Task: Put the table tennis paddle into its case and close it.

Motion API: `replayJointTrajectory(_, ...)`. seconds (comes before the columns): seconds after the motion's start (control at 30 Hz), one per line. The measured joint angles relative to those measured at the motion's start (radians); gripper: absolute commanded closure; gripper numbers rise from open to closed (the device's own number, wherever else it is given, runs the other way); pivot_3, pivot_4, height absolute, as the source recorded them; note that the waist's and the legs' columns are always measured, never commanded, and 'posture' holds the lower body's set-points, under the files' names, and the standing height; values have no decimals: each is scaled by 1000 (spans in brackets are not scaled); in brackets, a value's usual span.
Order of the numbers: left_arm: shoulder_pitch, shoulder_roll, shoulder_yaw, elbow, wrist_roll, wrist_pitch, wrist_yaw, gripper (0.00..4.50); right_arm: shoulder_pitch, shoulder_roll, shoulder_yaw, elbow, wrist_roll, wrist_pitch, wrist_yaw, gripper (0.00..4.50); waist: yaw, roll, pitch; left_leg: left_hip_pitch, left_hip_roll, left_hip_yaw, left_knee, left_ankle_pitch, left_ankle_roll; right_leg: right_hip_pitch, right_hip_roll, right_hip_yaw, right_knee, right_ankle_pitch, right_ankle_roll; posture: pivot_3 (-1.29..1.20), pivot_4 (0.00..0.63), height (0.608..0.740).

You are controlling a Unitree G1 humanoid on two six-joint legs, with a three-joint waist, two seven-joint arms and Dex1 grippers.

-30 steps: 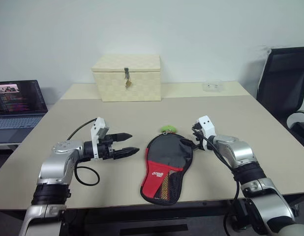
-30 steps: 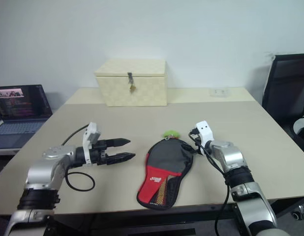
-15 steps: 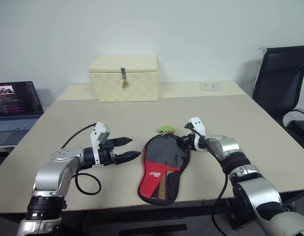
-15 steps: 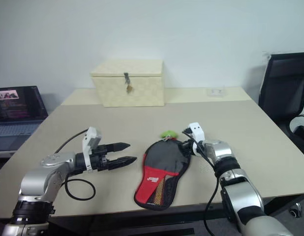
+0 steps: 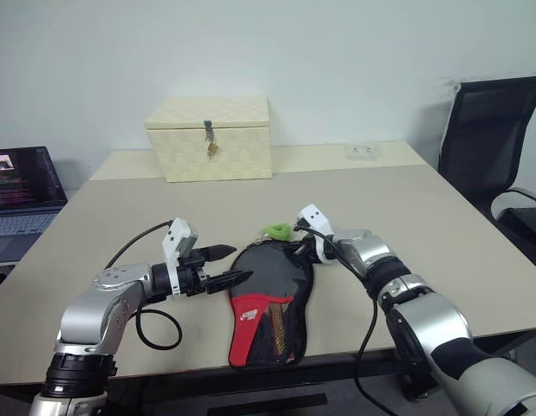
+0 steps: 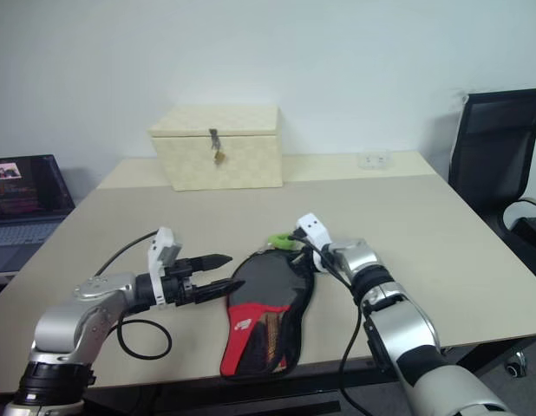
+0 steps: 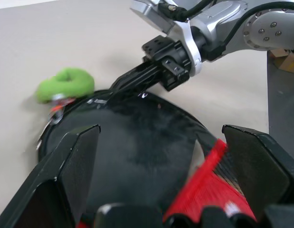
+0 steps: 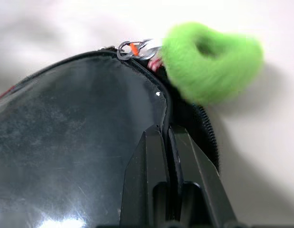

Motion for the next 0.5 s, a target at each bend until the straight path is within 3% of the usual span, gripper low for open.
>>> replayJointTrajectory(0.43, -3, 0, -28, 1, 0, -4, 11, 0, -11, 8, 9, 39, -53, -46, -22, 4470, 6, 0, 0, 0, -1, 0, 0, 0, 0, 0, 0, 0, 0, 0, 0, 0, 150, 740)
replayJointTrajectory(0.5, -7, 0, -32, 5, 0, -5, 10, 0, -9, -14, 11, 39, -68, -50, -25, 3812, 12, 0, 0, 0, -1, 0, 0, 0, 0, 0, 0, 0, 0, 0, 0, 0, 150, 740)
